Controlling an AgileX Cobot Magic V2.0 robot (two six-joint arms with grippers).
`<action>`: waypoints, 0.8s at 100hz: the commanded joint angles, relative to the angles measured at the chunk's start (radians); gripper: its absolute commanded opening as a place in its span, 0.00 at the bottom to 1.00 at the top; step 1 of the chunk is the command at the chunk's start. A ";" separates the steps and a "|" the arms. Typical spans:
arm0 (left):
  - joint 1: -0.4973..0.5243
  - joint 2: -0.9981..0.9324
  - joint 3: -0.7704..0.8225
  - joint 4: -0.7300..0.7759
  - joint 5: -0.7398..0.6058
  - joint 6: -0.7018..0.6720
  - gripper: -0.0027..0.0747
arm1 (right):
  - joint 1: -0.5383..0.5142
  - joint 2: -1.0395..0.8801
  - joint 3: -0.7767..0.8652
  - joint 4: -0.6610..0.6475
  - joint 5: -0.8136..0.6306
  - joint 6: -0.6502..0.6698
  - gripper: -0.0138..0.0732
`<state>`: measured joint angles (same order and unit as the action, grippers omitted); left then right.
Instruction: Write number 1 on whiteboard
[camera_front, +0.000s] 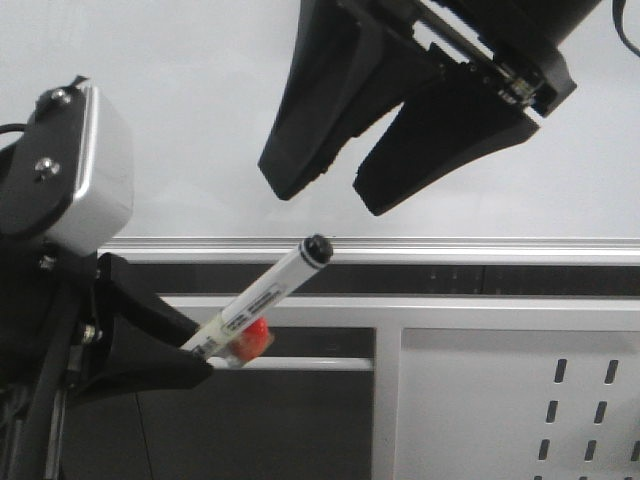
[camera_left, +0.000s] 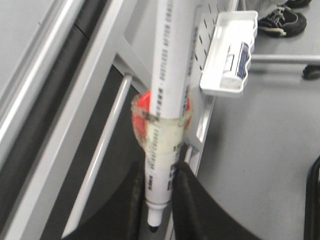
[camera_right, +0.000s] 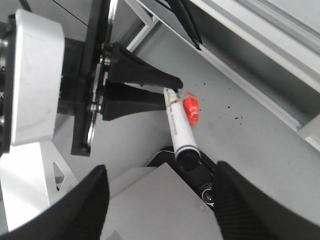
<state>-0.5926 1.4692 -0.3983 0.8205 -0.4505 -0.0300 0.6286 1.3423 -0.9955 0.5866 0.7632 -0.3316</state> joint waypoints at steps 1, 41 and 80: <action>-0.008 -0.027 -0.023 -0.038 -0.099 -0.011 0.01 | 0.002 -0.024 -0.035 0.035 -0.045 -0.012 0.63; -0.008 -0.027 -0.046 -0.051 -0.150 -0.011 0.01 | 0.004 -0.005 -0.035 0.045 -0.081 -0.012 0.63; -0.008 -0.038 -0.080 -0.053 -0.180 -0.011 0.01 | 0.004 0.013 -0.035 0.045 -0.082 -0.012 0.63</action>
<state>-0.5926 1.4692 -0.4514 0.7978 -0.5556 -0.0300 0.6347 1.3760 -0.9955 0.6017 0.7149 -0.3334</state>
